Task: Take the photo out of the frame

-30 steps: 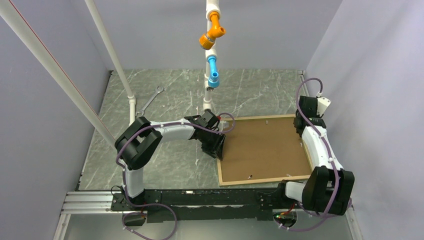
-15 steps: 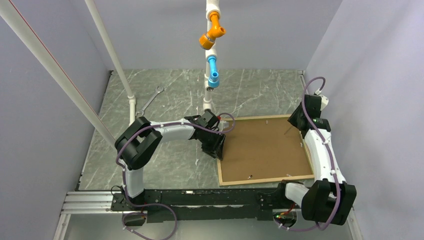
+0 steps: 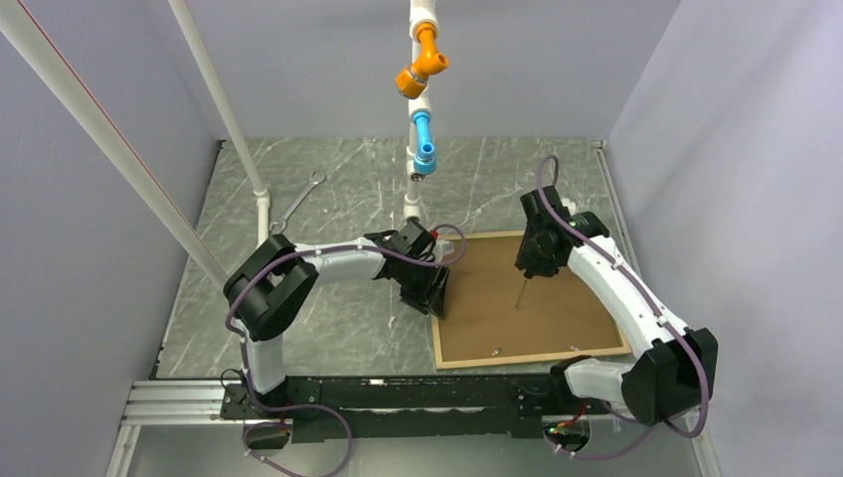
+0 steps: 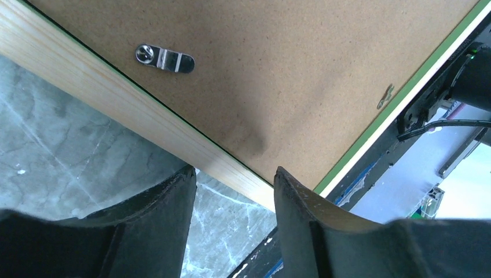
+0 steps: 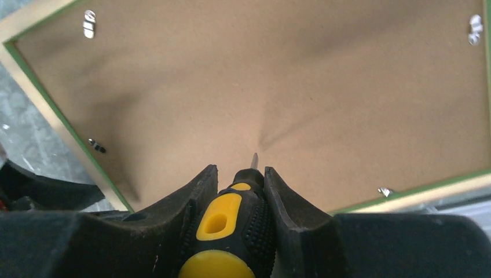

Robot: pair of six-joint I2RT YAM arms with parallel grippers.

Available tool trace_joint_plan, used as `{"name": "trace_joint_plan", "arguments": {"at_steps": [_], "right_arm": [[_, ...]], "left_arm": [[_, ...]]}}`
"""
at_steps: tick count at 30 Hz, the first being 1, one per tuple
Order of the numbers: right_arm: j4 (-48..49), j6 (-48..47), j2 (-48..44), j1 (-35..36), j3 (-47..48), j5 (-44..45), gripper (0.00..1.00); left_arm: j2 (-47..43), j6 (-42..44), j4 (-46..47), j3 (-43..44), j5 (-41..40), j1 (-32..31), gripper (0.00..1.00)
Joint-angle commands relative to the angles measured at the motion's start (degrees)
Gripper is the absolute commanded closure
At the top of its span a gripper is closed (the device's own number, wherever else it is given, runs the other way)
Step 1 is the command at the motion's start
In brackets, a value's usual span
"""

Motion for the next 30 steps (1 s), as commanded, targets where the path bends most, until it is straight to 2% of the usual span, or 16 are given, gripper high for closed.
{"name": "trace_joint_plan", "arguments": {"at_steps": [1,6,9,16,22,30], "right_arm": [[-12.3,6.3,-0.7,2.1,3.6,7.3,1.0],[-22.5,14.2,-3.3,1.9,3.4,15.2,1.0],[-27.2,17.6,-3.0,-0.8,3.2,17.8,1.0],[-26.4,16.2,-3.4,-13.2,1.0,14.3,1.0],[-28.9,15.3,-1.2,-14.0,2.9,16.1,1.0],[-23.9,13.0,-3.1,-14.1,2.9,7.5,1.0]], "left_arm": [[-3.7,1.6,-2.0,0.4,1.1,-0.1,0.42],[-6.1,2.9,-5.9,-0.1,1.5,0.6,0.35],[-6.7,4.8,-9.5,2.0,1.9,1.1,0.35],[-7.9,9.9,-14.2,8.8,2.0,2.5,0.35],[-7.3,12.6,-15.2,10.7,4.8,3.1,0.35],[-6.8,16.2,-15.8,9.4,3.7,4.8,0.34]]}}
